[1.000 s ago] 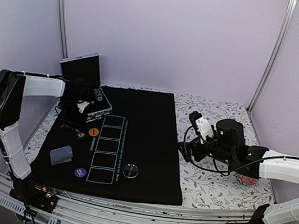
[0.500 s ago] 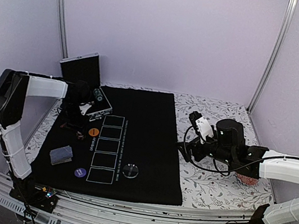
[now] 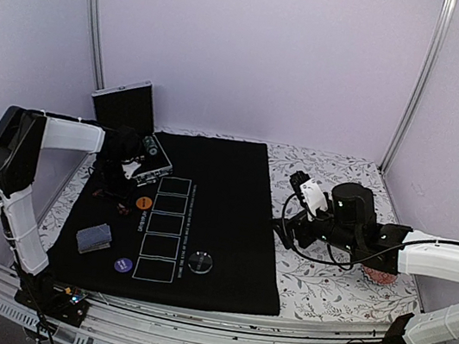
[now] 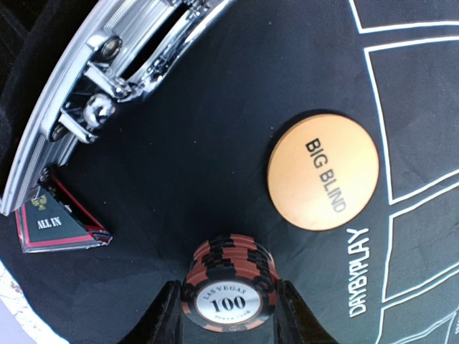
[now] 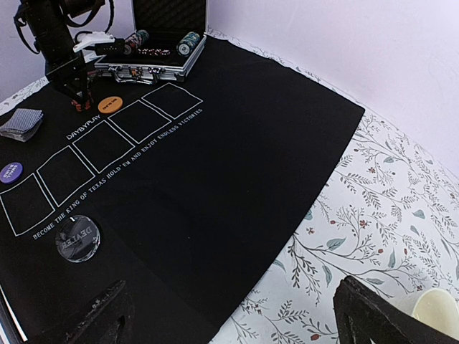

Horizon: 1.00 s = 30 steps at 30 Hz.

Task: Distribute texas hold em gaming equipment
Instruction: Move the poker chip to the poker chips pile, then pick up the pile of poker chips from the chip case.

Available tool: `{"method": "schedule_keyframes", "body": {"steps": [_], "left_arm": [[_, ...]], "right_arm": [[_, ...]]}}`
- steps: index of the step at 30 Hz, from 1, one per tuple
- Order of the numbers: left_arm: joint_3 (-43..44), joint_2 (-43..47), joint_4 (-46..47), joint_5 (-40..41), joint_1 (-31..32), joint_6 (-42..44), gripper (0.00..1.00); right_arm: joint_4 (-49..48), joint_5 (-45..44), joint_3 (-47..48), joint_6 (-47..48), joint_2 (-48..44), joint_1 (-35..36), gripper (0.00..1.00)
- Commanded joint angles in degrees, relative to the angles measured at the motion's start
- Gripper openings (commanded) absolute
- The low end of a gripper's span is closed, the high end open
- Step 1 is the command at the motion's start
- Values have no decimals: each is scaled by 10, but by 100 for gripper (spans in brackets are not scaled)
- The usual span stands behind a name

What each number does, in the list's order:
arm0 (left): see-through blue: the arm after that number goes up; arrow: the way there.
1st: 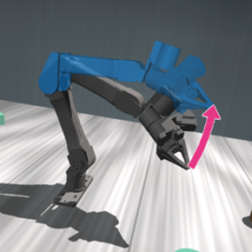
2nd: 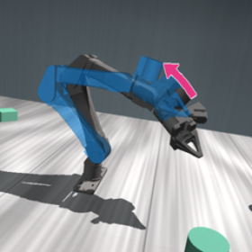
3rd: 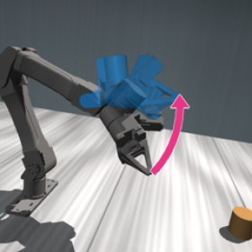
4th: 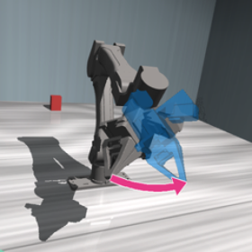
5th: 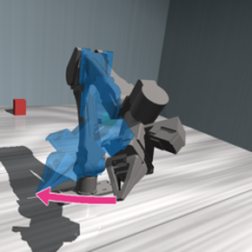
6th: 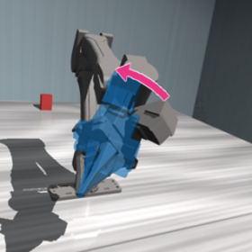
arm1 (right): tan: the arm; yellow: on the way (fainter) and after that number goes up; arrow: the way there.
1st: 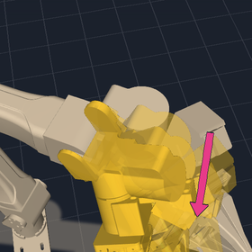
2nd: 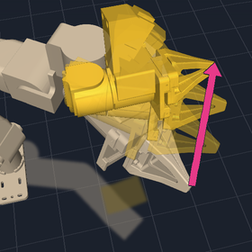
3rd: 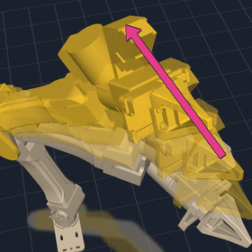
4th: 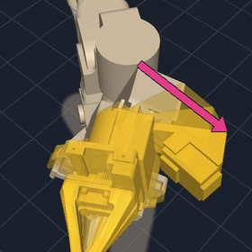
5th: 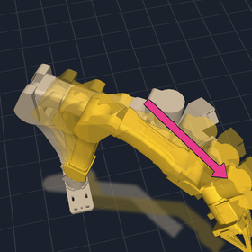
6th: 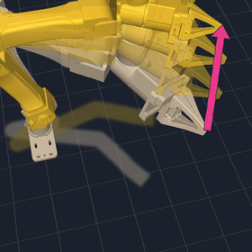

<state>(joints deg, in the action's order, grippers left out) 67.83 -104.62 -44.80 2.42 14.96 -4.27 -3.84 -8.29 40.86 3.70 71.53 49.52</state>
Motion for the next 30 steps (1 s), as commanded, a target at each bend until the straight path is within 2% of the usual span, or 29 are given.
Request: {"method": "schedule_keyframes", "body": {"steps": [1, 6, 10, 16, 21, 28, 30], "left_arm": [[-5, -1, 2, 2, 6, 5, 44], [0, 17, 2, -6, 6, 7, 62], [18, 35, 5, -25, 7, 11, 70], [72, 82, 39, -51, 5, 30, 75], [121, 104, 107, -81, 4, 72, 75], [241, 30, 120, -77, -6, 154, 74], [275, -5, 111, -65, -15, 176, 71]], "right_arm": [[2, 0, -2, -1, -13, 2, 99], [4, 2, -1, -1, -14, 2, 99], [2, 1, -2, 1, -15, 2, 99], [-11, -6, -7, -4, -30, 2, 99], [-16, 2, -17, 0, -52, 1, 99], [-10, 22, -28, 2, -75, 1, 99], [-10, 23, -35, 3, -83, 2, 99]]}}
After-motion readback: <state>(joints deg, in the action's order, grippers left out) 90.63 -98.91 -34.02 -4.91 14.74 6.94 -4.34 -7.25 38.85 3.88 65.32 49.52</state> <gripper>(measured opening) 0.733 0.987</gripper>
